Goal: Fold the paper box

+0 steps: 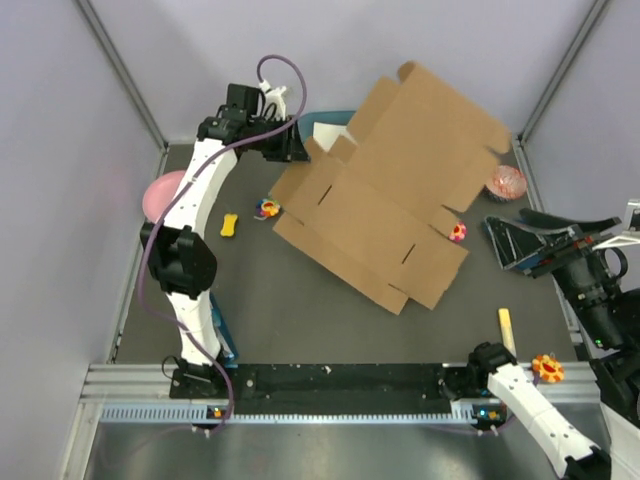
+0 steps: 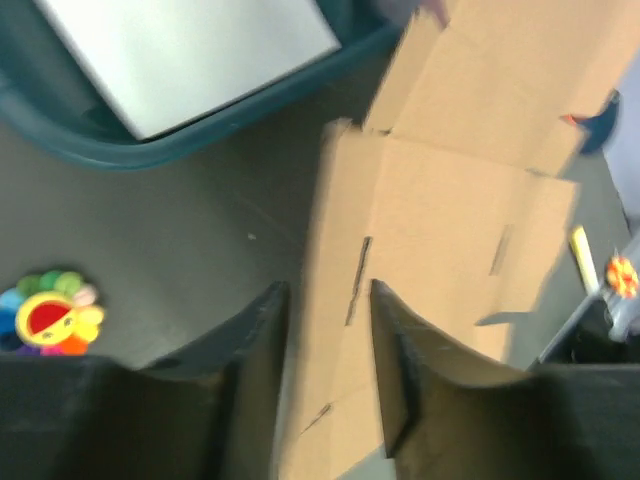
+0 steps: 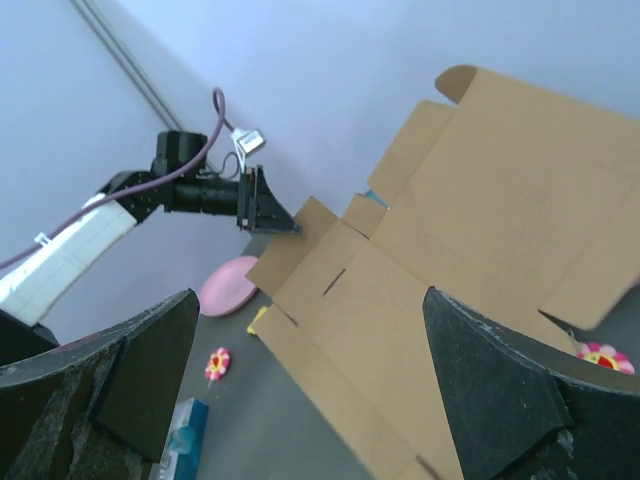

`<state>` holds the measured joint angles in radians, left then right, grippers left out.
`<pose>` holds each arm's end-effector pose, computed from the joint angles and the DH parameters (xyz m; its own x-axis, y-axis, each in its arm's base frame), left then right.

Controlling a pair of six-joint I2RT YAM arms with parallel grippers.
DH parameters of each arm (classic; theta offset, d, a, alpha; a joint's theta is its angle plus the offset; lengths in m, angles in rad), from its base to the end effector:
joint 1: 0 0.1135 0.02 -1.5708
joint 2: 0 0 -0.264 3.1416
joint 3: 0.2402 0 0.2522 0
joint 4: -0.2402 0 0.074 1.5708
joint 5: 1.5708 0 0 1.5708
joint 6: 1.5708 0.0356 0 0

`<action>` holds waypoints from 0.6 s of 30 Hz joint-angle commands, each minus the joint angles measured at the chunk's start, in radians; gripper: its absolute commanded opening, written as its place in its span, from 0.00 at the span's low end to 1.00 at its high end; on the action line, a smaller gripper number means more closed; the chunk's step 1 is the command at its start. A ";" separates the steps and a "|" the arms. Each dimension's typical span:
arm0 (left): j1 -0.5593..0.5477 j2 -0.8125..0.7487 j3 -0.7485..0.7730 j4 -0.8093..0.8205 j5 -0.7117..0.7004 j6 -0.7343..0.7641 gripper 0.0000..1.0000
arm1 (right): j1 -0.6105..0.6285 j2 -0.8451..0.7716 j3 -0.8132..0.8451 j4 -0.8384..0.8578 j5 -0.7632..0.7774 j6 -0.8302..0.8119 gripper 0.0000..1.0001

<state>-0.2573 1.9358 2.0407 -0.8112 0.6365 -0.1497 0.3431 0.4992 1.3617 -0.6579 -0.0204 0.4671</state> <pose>0.4101 -0.1298 0.3788 -0.7164 0.0645 -0.6947 0.5412 0.6798 -0.4949 0.0085 0.0038 0.4872 0.0109 0.4820 -0.8761 -0.4033 0.8039 0.4372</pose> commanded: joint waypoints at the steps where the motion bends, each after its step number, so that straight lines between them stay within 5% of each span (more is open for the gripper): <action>1: 0.007 0.009 0.138 -0.005 -0.277 -0.008 0.59 | 0.005 -0.010 -0.024 -0.012 0.005 -0.022 0.95; 2: 0.007 0.003 0.128 0.021 -0.296 -0.019 0.62 | 0.007 -0.010 -0.036 -0.011 0.005 -0.019 0.96; 3: 0.004 -0.026 0.107 0.050 -0.310 -0.030 0.98 | 0.005 -0.010 -0.044 -0.011 0.007 -0.016 0.95; 7: 0.006 -0.210 -0.123 0.251 -0.453 -0.164 0.98 | 0.005 -0.005 -0.090 -0.008 0.011 0.013 0.95; 10: -0.034 -0.433 -0.449 0.475 -0.585 -0.339 0.98 | 0.005 0.002 -0.136 0.012 0.017 0.036 0.95; 14: -0.234 -0.678 -0.895 0.581 -0.906 -0.545 0.99 | 0.005 0.010 -0.223 0.064 0.008 0.071 0.95; 18: -0.283 -0.880 -1.230 0.699 -0.838 -0.839 0.99 | 0.005 0.028 -0.271 0.101 -0.013 0.093 0.94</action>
<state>-0.5133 1.1732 1.0748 -0.2970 -0.1112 -0.6548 0.3447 0.5072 1.1194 -0.6449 -0.0196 0.5251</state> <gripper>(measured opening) 0.985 0.947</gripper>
